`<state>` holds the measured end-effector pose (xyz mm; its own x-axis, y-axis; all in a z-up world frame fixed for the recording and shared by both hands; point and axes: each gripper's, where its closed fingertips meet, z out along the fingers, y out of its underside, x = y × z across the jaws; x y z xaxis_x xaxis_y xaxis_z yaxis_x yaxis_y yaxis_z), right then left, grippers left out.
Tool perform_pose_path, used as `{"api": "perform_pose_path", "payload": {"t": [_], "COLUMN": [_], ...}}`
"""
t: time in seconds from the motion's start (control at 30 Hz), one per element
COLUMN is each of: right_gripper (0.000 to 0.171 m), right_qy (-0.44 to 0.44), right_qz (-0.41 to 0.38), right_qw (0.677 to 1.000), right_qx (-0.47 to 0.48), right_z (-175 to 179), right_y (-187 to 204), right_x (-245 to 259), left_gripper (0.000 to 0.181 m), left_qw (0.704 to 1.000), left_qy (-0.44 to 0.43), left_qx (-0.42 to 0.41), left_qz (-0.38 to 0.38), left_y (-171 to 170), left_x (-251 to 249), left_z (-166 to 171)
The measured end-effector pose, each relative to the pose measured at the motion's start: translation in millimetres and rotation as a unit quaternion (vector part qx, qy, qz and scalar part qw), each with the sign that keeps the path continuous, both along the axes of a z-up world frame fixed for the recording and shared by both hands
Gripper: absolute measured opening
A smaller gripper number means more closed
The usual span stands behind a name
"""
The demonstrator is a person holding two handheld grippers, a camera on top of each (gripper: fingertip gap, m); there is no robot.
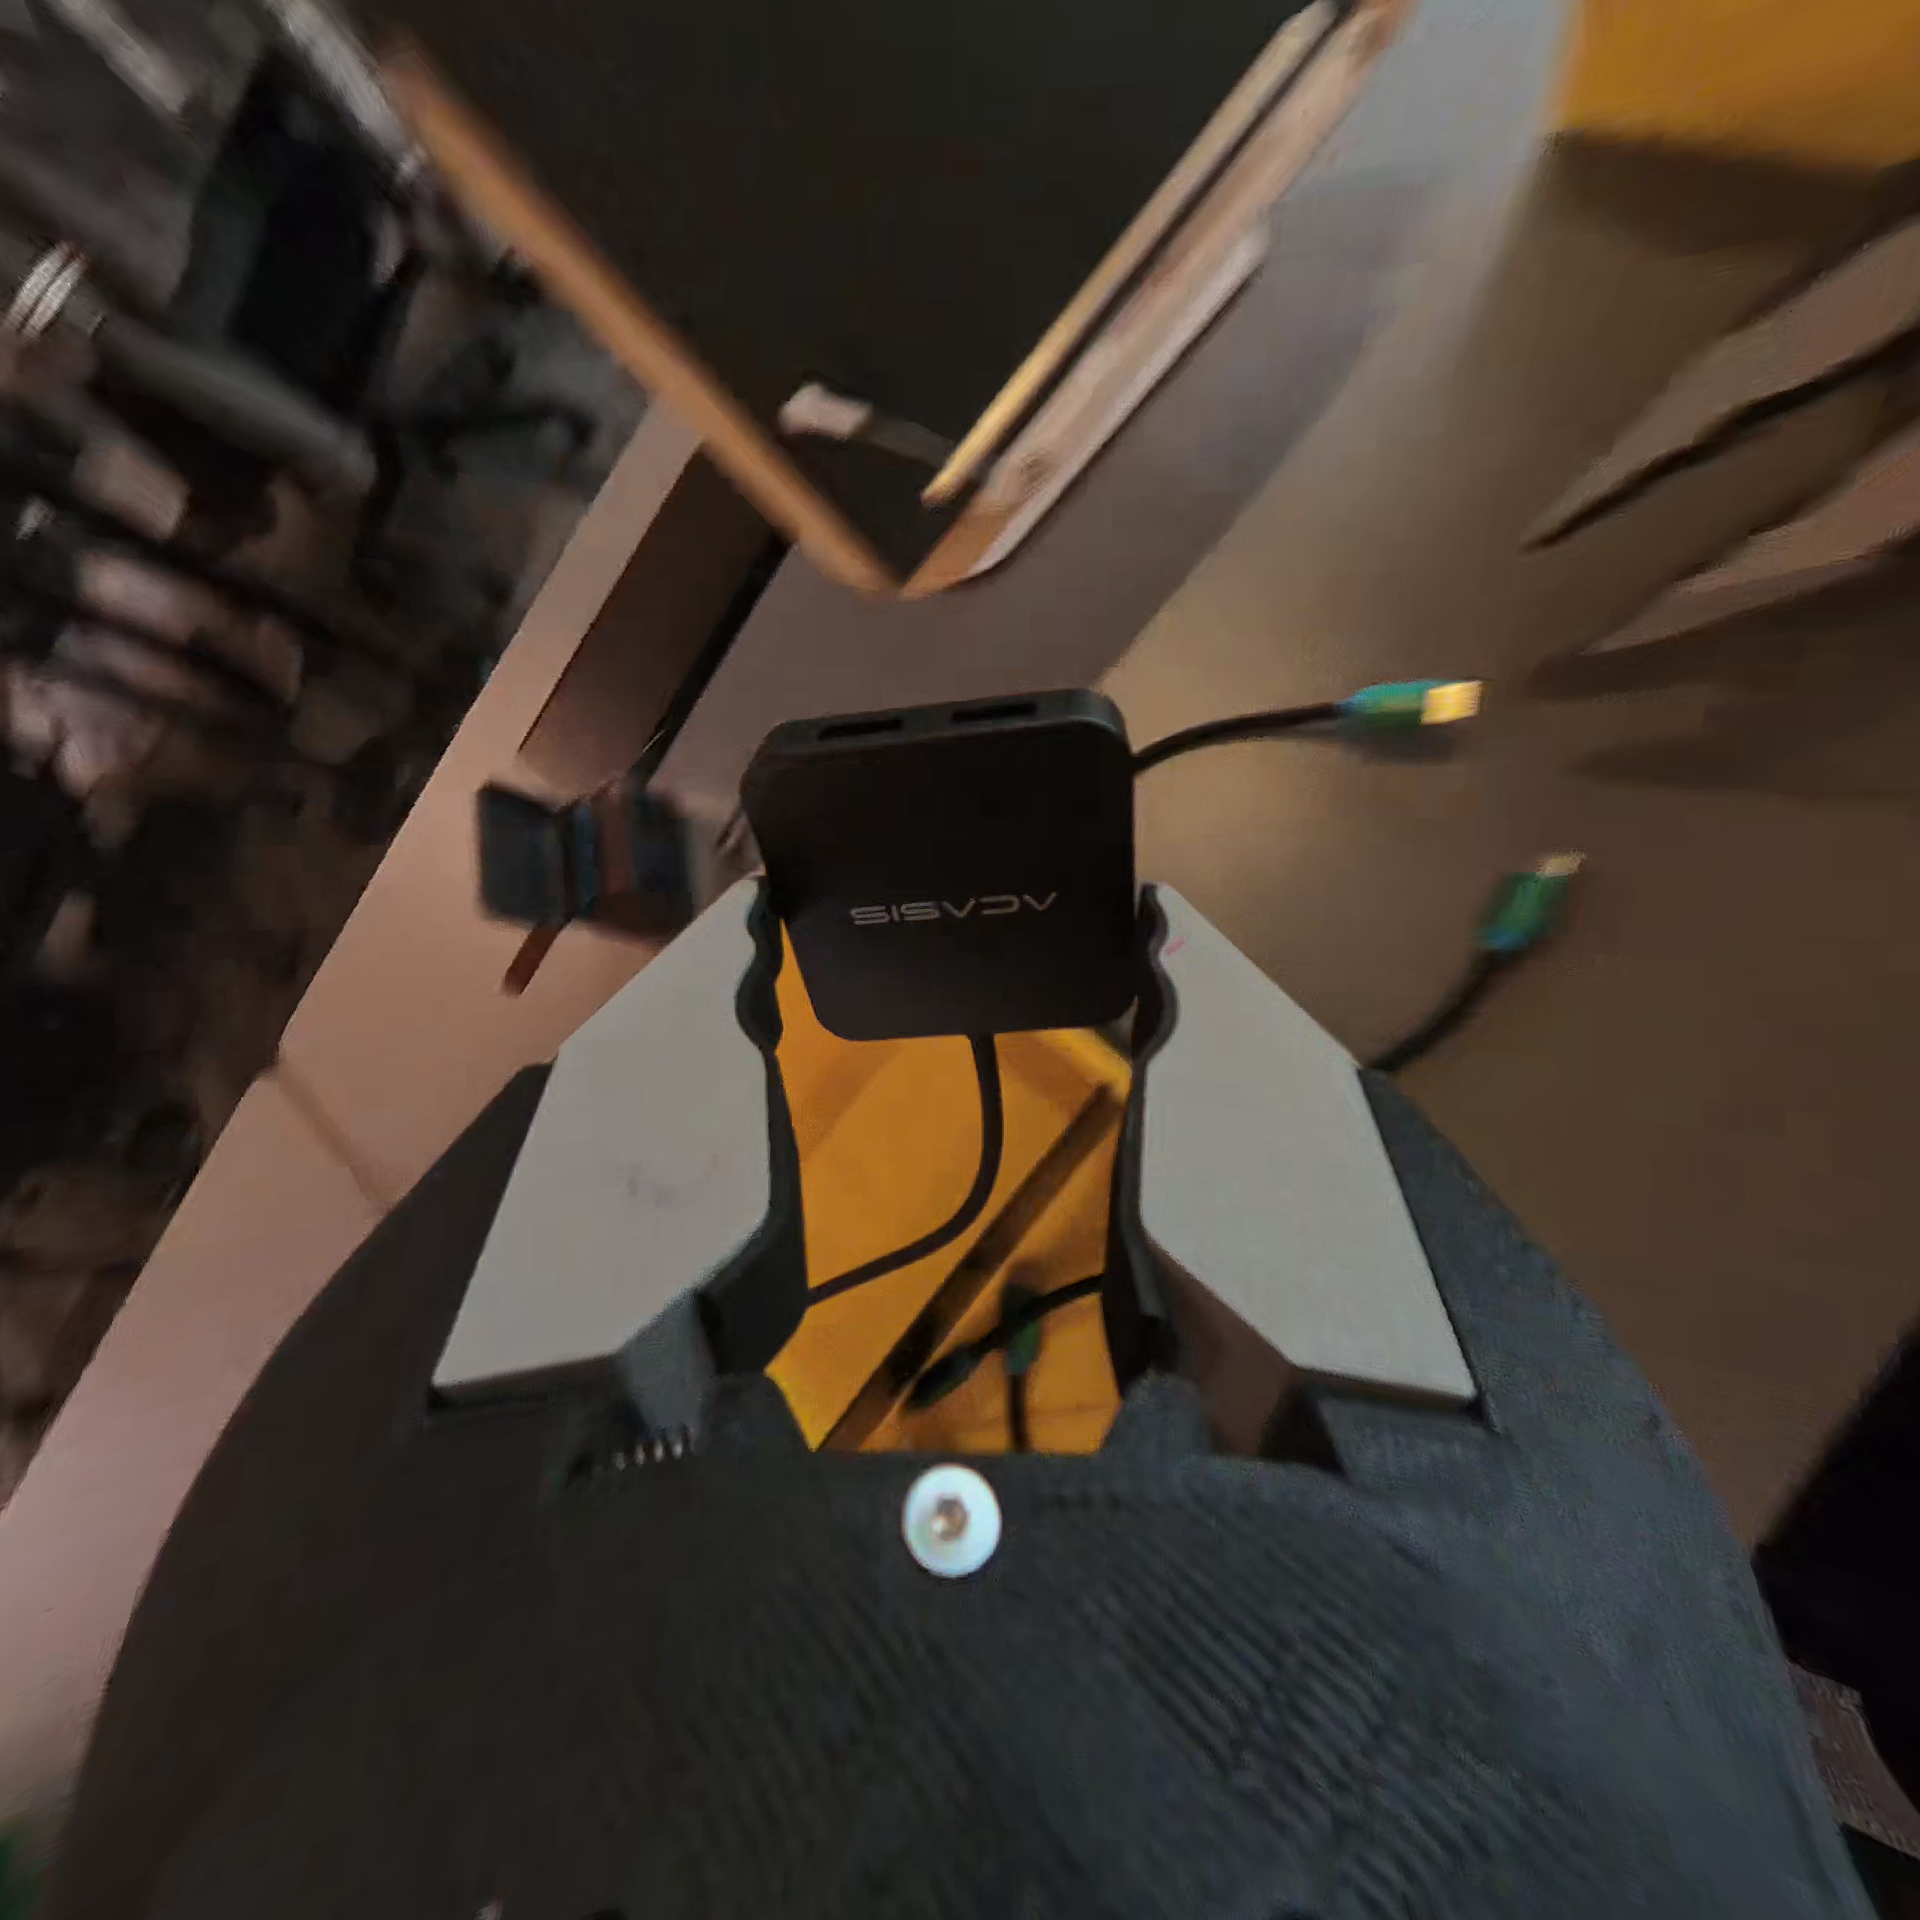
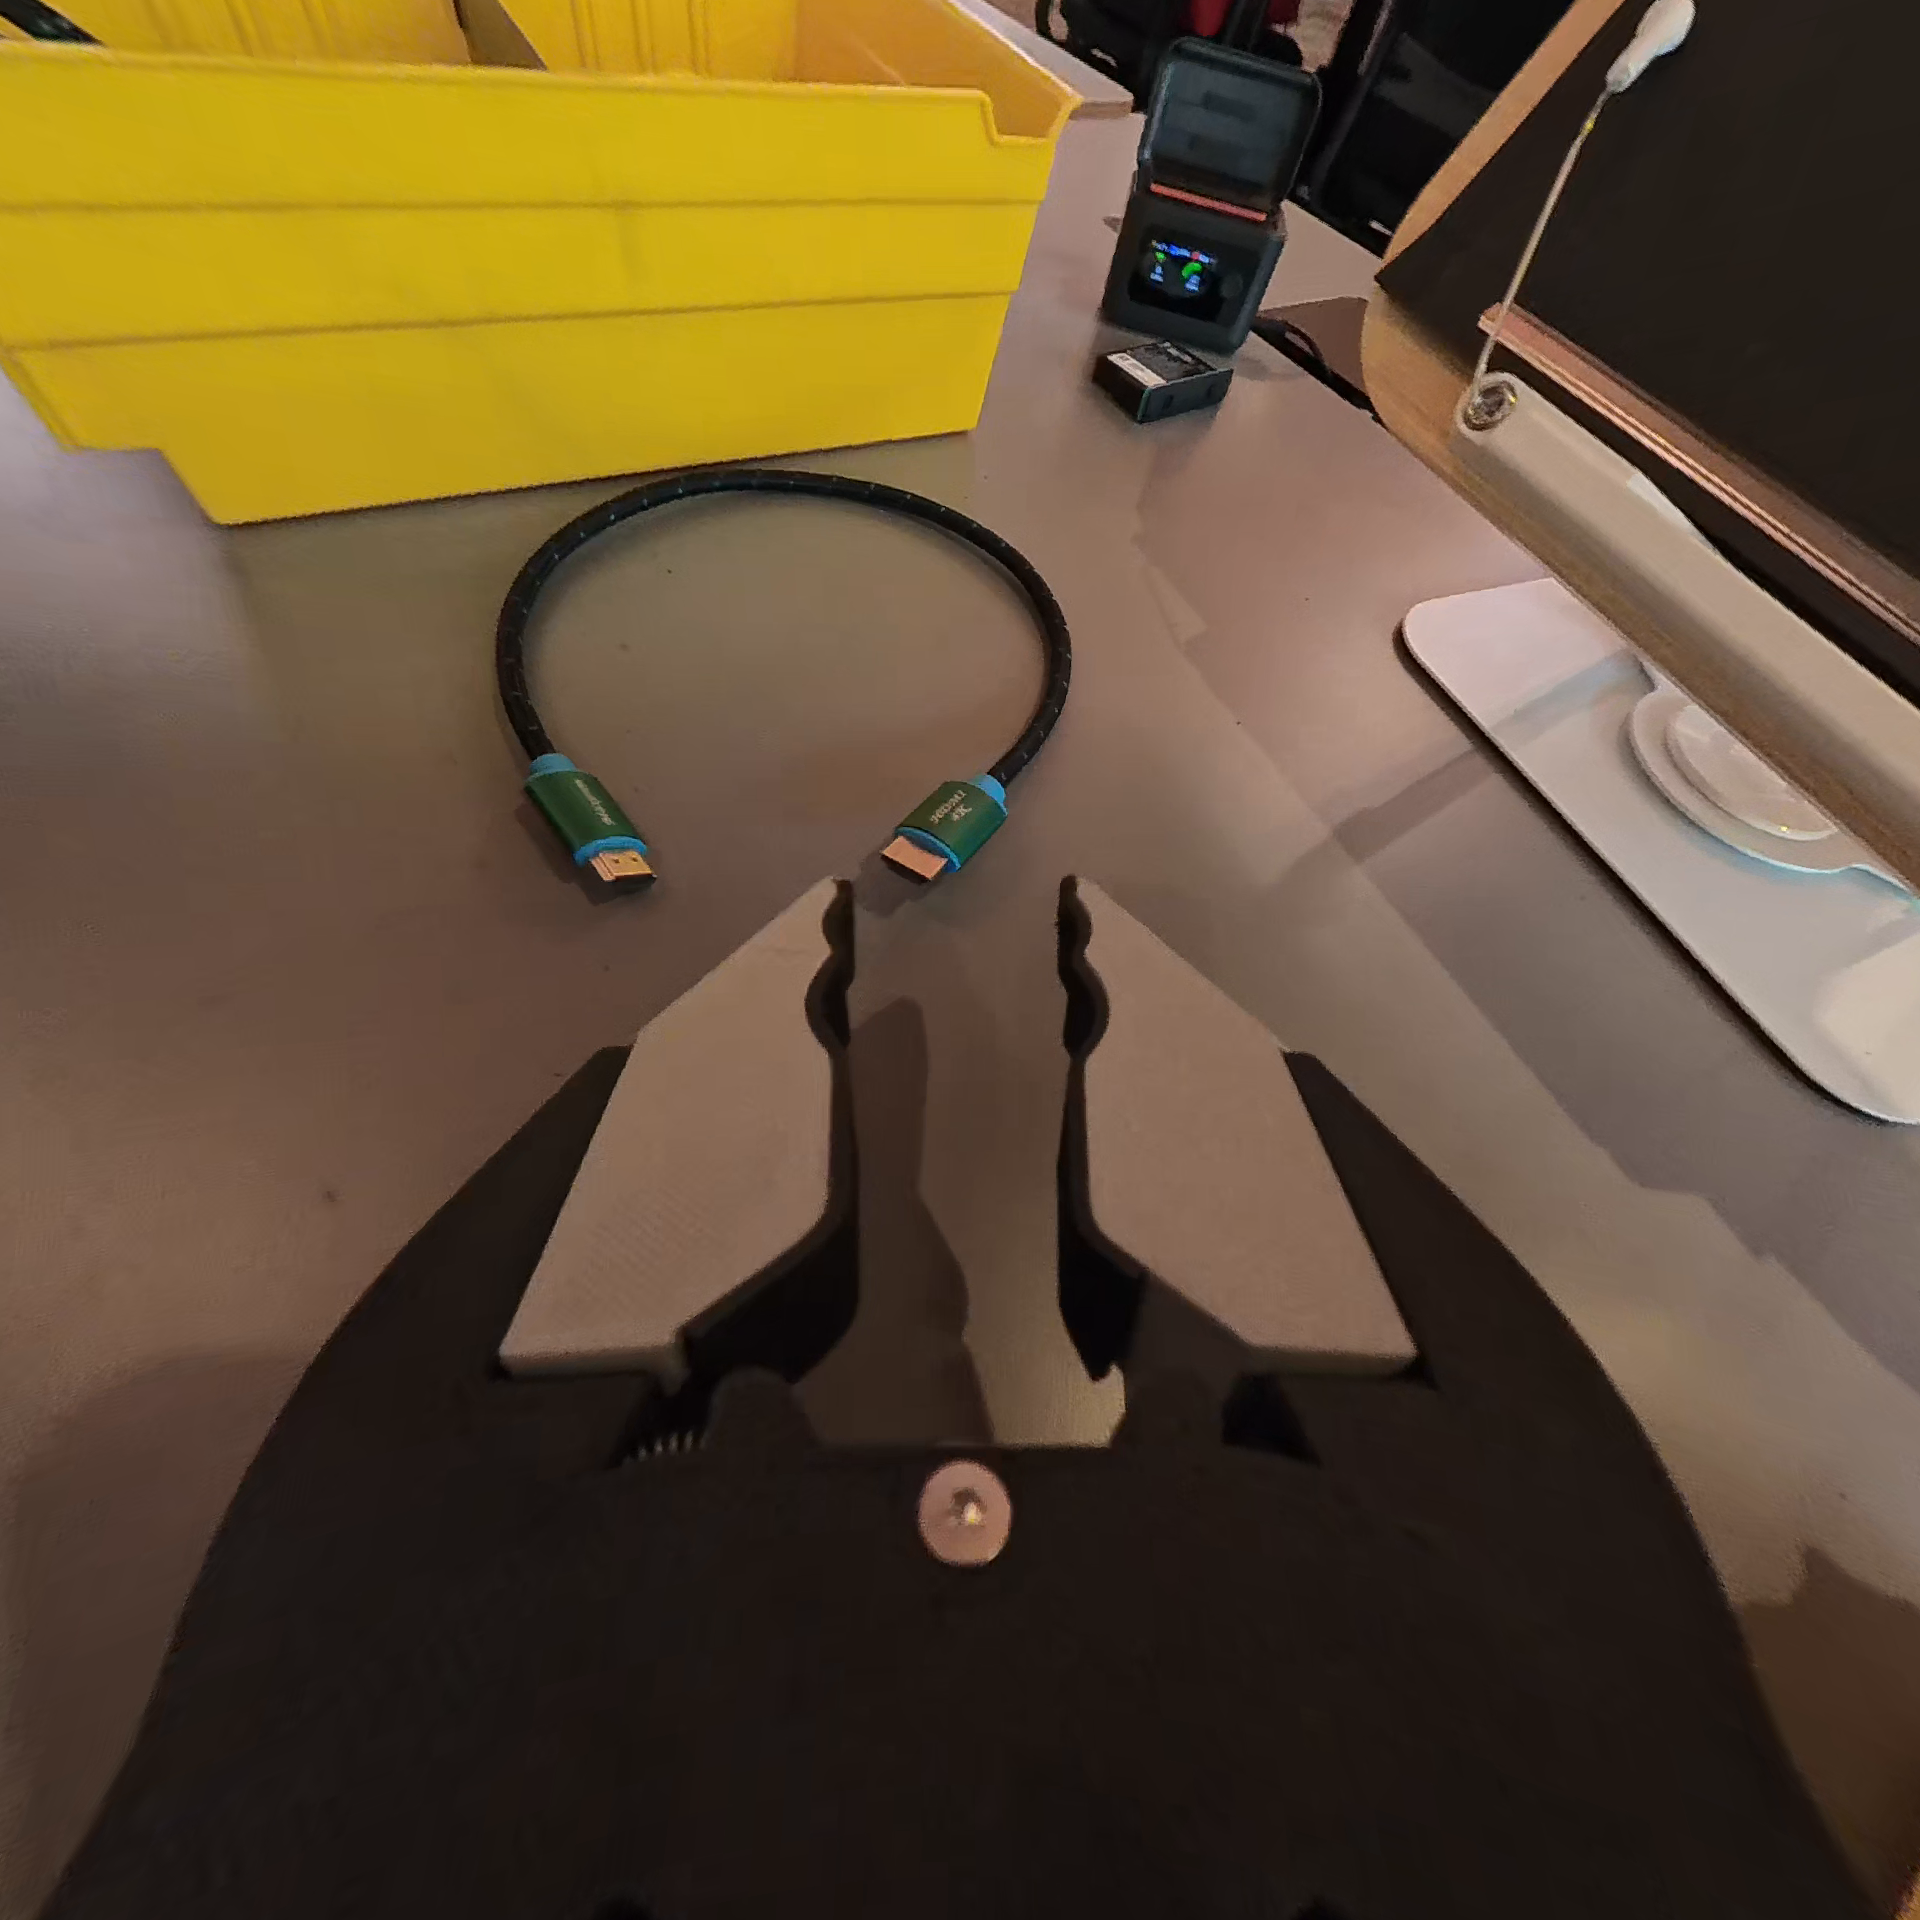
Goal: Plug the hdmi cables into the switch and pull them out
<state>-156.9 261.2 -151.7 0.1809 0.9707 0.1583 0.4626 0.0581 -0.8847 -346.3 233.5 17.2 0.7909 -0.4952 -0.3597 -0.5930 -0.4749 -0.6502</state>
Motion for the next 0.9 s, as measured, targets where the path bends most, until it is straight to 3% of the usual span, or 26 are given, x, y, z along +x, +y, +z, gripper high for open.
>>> {"api": "perform_pose_path", "payload": {"t": [0.13, 0.23, 0.37, 0.47, 0.57, 0.63, 0.77, 0.9], "right_gripper": [0.046, 0.052, 0.060, 0.063, 0.070, 0.061, 0.068, 0.068], "right_qy": [0.067, 0.116, 0.168, 0.185, 0.160, 0.177, 0.179, 0.186], "right_qz": [0.038, 0.024, -0.016, -0.013, -0.037, -0.025, -0.060, -0.083], "right_qw": [0.997, 0.993, 0.986, 0.982, 0.986, 0.984, 0.982, 0.979], "right_qx": [-0.016, -0.025, 0.011, 0.025, 0.035, 0.000, -0.016, -0.027], "right_z": [21, 38, 60, 65, 56, 58, 59, 58], "right_y": [-13, -8, 0, -8, -1, -3, 11, 20], "right_x": [-1, 10, 31, 43, 48, 47, 53, 58], "left_gripper": [0.067, 0.067, 0.067, 0.066, 0.065, 0.060, 0.065, 0.065], "left_qw": [0.996, 0.991, 0.987, 0.974, 0.969, 0.968, 0.978, 0.979], "left_qy": [0.060, 0.072, 0.044, 0.079, 0.032, -0.017, -0.056, -0.149], "left_qx": [0.003, -0.011, -0.097, -0.174, -0.219, -0.224, -0.176, -0.099], "left_qz": [-0.065, -0.111, -0.122, -0.122, -0.107, -0.111, -0.096, -0.102], "left_y": [-7, -4, 11, 19, 30, 36, 40, 12], "left_x": [86, 150, 206, 218, 220, 218, 192, 183], "left_z": [5, -7, -52, -104, -128, -130, -121, -100]}}
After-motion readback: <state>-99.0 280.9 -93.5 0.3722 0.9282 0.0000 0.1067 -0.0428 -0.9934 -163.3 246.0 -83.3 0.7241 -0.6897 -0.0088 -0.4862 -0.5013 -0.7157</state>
